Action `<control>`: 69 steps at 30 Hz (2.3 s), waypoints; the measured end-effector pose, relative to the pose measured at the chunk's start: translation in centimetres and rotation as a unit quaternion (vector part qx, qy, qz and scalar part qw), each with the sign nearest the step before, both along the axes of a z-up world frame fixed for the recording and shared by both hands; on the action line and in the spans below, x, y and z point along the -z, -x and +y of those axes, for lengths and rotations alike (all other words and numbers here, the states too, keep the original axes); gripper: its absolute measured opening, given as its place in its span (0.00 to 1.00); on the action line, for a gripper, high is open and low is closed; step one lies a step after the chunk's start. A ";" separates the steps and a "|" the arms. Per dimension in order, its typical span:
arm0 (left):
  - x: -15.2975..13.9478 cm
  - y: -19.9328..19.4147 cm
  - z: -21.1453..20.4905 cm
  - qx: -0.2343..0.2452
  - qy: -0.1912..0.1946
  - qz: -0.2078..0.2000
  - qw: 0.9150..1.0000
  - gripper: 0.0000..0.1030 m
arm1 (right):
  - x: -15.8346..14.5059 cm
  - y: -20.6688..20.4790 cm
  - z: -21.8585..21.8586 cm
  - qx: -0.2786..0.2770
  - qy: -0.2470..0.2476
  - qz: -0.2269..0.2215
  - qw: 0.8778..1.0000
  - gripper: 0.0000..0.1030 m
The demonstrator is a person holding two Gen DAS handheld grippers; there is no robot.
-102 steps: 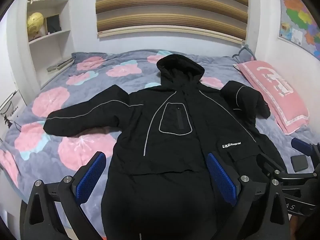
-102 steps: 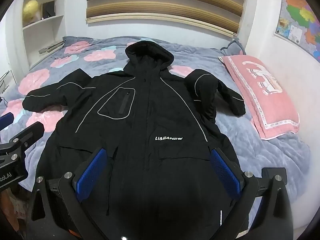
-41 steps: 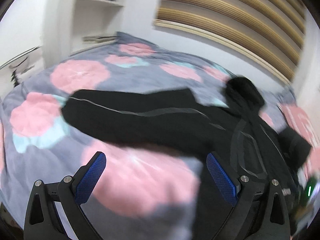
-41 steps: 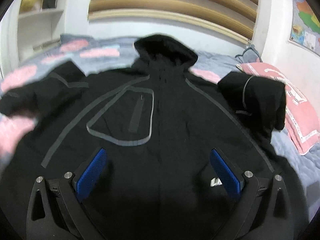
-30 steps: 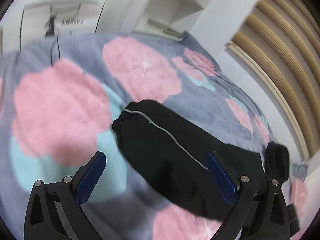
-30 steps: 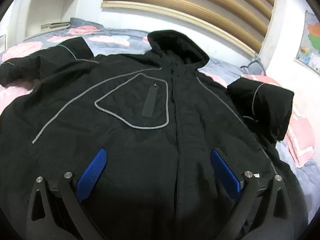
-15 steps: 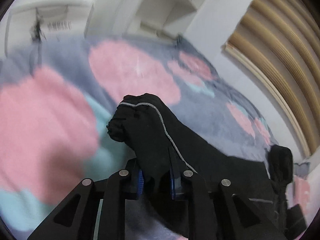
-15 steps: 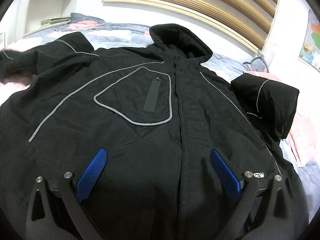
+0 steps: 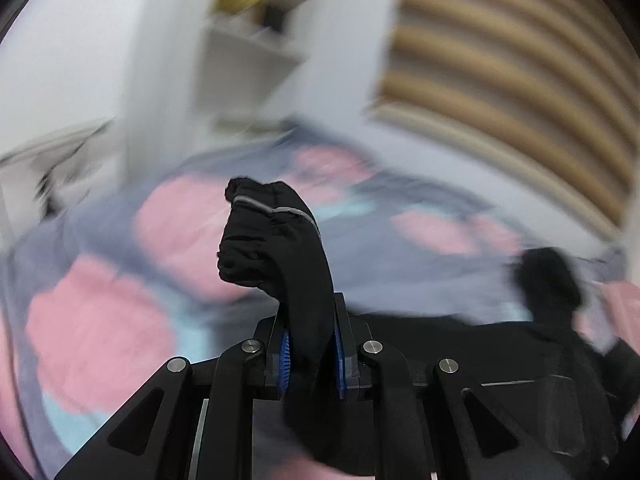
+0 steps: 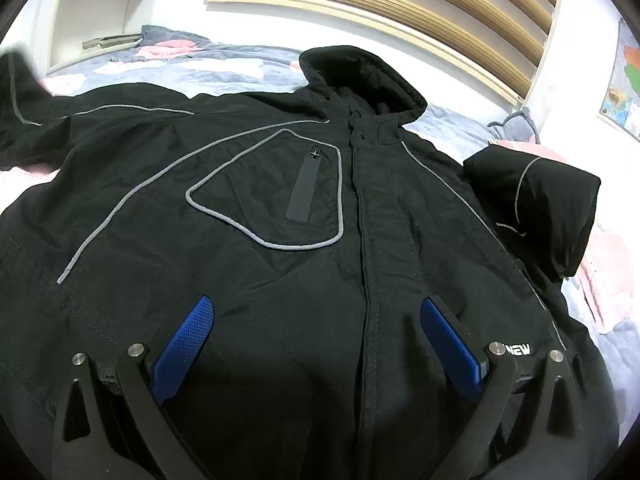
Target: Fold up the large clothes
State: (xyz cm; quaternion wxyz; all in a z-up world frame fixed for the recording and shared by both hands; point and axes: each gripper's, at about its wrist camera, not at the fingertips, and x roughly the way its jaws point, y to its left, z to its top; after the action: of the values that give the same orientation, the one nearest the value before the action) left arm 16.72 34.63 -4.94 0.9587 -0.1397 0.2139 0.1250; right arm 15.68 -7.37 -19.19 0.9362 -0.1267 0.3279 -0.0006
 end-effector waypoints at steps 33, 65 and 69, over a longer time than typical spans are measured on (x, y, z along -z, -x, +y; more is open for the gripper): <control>4.2 -4.7 -21.5 0.348 0.102 0.094 0.927 0.63 | -7.0 -2.7 -2.5 -0.057 -0.128 0.079 0.987 1.00; 2.1 -6.0 -18.9 0.249 0.045 0.102 0.962 0.63 | -15.8 -14.3 -9.7 -0.043 -0.227 0.029 0.973 0.30; 2.3 -8.1 -23.1 0.276 0.033 0.116 0.954 0.63 | -16.6 -14.5 -15.0 0.002 -0.178 0.010 0.984 0.30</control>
State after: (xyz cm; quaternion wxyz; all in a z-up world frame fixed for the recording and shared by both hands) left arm 24.85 11.51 -7.27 0.9191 -0.0917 0.3581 -0.1362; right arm 30.19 -22.40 -2.56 0.9404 0.0428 0.3325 0.0568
